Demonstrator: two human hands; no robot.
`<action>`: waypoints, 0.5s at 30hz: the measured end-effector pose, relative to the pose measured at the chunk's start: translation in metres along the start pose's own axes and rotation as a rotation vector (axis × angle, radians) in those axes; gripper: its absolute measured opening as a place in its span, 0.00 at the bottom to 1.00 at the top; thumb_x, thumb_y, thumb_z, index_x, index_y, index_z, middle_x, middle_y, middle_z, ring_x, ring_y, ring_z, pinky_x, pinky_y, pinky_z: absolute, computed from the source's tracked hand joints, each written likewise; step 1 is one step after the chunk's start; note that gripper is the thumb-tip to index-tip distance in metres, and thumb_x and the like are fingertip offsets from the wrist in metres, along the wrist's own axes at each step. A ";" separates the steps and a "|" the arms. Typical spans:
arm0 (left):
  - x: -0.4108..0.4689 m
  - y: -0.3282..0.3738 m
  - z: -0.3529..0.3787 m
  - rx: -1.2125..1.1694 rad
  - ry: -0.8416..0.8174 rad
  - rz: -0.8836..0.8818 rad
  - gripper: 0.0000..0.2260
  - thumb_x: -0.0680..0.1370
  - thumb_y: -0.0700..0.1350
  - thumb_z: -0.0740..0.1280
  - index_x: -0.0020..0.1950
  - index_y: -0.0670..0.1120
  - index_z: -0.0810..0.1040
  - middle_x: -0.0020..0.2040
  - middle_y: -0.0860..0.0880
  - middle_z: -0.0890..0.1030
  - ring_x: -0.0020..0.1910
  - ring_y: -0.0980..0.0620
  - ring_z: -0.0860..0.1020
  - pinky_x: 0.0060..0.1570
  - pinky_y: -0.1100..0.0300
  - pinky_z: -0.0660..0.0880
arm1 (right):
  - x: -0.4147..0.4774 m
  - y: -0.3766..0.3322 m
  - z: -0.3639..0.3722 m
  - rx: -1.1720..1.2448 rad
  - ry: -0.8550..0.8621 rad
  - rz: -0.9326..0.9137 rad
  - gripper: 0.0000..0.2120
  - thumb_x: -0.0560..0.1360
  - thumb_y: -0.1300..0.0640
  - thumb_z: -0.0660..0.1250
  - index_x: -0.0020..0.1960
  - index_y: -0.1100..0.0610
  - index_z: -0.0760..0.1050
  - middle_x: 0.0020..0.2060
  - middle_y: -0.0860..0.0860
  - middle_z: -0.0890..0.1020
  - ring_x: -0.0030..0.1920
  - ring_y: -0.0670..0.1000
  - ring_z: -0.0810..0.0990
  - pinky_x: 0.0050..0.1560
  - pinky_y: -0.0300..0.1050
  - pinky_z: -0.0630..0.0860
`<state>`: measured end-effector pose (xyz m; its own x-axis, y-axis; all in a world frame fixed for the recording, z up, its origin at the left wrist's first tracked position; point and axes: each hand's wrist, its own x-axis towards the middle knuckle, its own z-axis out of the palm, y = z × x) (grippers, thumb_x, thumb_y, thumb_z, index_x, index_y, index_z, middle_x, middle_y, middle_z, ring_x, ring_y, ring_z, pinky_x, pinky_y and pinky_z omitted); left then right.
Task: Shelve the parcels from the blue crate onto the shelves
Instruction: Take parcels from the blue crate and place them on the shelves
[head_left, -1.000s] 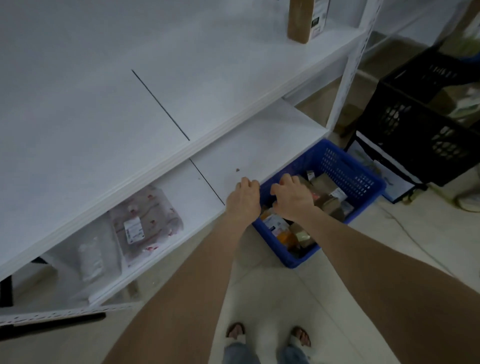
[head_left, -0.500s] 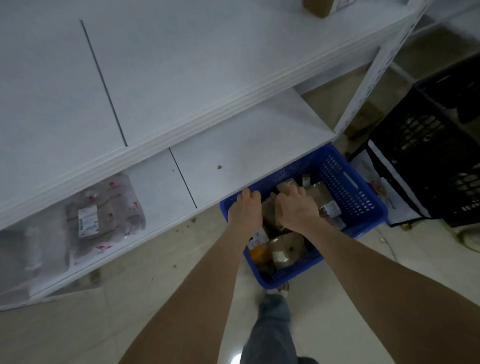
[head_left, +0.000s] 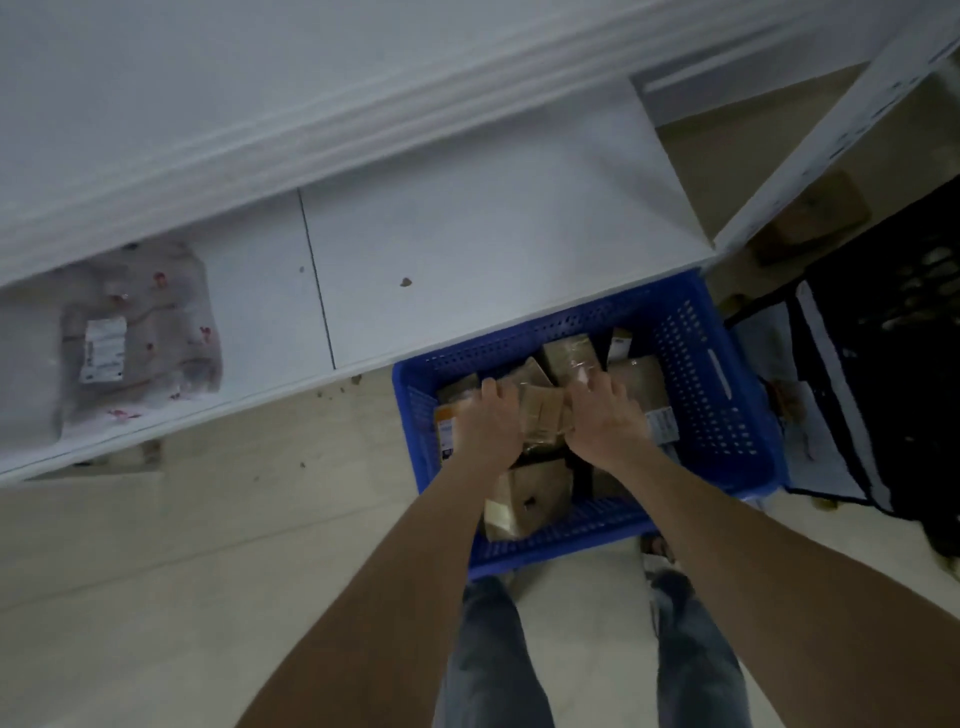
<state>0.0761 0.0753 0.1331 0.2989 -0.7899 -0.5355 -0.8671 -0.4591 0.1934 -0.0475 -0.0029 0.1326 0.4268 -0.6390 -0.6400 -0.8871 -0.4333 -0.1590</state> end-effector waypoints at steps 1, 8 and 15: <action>0.005 0.007 0.010 -0.019 -0.013 -0.053 0.22 0.78 0.39 0.61 0.71 0.42 0.61 0.68 0.41 0.64 0.64 0.43 0.69 0.56 0.53 0.75 | 0.007 0.010 0.008 0.015 -0.030 -0.011 0.29 0.76 0.55 0.64 0.74 0.55 0.58 0.74 0.57 0.55 0.71 0.60 0.59 0.66 0.57 0.67; 0.030 0.036 0.095 -0.232 -0.154 -0.346 0.20 0.78 0.41 0.62 0.69 0.44 0.63 0.65 0.43 0.64 0.63 0.42 0.67 0.53 0.49 0.70 | 0.053 0.066 0.079 0.075 -0.179 -0.109 0.36 0.75 0.54 0.67 0.77 0.53 0.51 0.74 0.58 0.56 0.72 0.61 0.59 0.65 0.56 0.68; 0.053 0.004 0.185 -0.420 -0.176 -0.654 0.30 0.76 0.47 0.65 0.74 0.44 0.54 0.69 0.41 0.61 0.68 0.41 0.63 0.61 0.48 0.69 | 0.107 0.058 0.177 0.177 -0.389 -0.097 0.30 0.74 0.55 0.66 0.73 0.51 0.59 0.63 0.56 0.72 0.58 0.57 0.75 0.55 0.52 0.76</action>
<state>0.0152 0.1071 -0.0461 0.5981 -0.2473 -0.7623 -0.3043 -0.9500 0.0695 -0.0842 0.0163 -0.0783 0.4417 -0.2991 -0.8458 -0.8771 -0.3421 -0.3370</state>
